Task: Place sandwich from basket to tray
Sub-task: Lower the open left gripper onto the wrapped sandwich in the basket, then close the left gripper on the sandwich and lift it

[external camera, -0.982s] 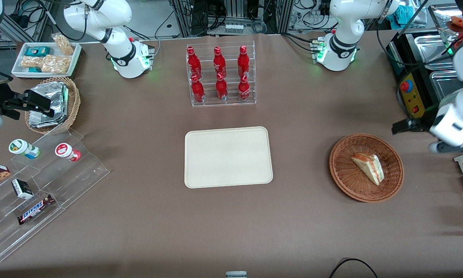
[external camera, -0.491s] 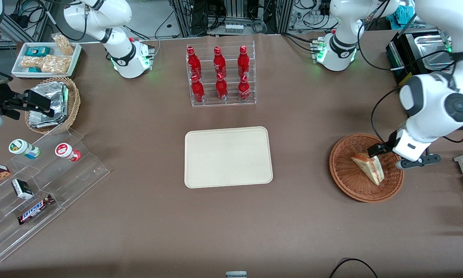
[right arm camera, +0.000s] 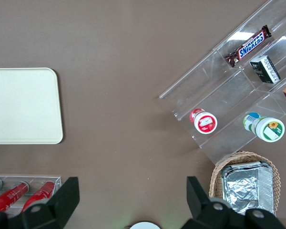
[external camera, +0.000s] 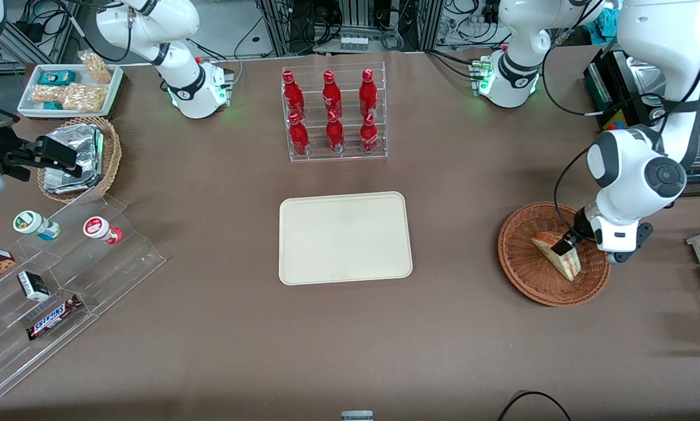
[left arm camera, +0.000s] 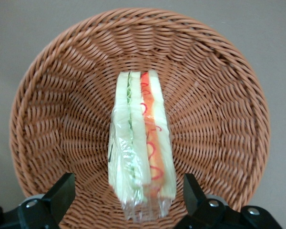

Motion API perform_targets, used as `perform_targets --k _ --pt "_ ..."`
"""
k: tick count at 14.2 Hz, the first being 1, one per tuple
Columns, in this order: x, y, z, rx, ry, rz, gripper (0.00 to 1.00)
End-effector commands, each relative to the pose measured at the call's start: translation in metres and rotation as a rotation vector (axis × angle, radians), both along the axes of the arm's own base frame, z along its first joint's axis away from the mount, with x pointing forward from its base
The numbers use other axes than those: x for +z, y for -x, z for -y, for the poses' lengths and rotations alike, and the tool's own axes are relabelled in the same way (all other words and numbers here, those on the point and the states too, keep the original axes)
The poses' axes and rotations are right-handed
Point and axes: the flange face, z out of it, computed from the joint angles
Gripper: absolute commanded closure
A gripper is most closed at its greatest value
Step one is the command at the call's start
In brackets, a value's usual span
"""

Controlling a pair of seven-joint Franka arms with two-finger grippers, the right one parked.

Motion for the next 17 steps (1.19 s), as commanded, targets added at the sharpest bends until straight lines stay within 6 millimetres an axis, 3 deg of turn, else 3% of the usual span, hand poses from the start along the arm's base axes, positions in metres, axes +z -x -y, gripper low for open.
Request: perform_targets --k 1,2,3,6,8,10,12,14,17 --pt "-0.017 -0.007 0.006 0.045 0.004 -0.012 0.45" --pt "-0.017 -0.007 0.007 0.04 0.003 -0.018 0.75" --pt "-0.016 -0.007 0.009 0.024 0.001 -0.018 0.87" --pt "0.002 -0.011 0.029 -0.03 -0.008 -0.05 0.96" --pt "0.035 -0.02 0.047 -0.117 -0.026 -0.093 0.99" --pt "0.062 -0.026 0.084 -0.239 -0.045 -0.162 1.0" --pt "0.081 -0.034 0.122 -0.485 -0.061 -0.152 0.98" --pt "0.083 -0.03 0.185 -0.626 -0.054 -0.137 0.98" --pt "0.07 -0.016 0.277 -0.656 -0.046 -0.115 0.99"
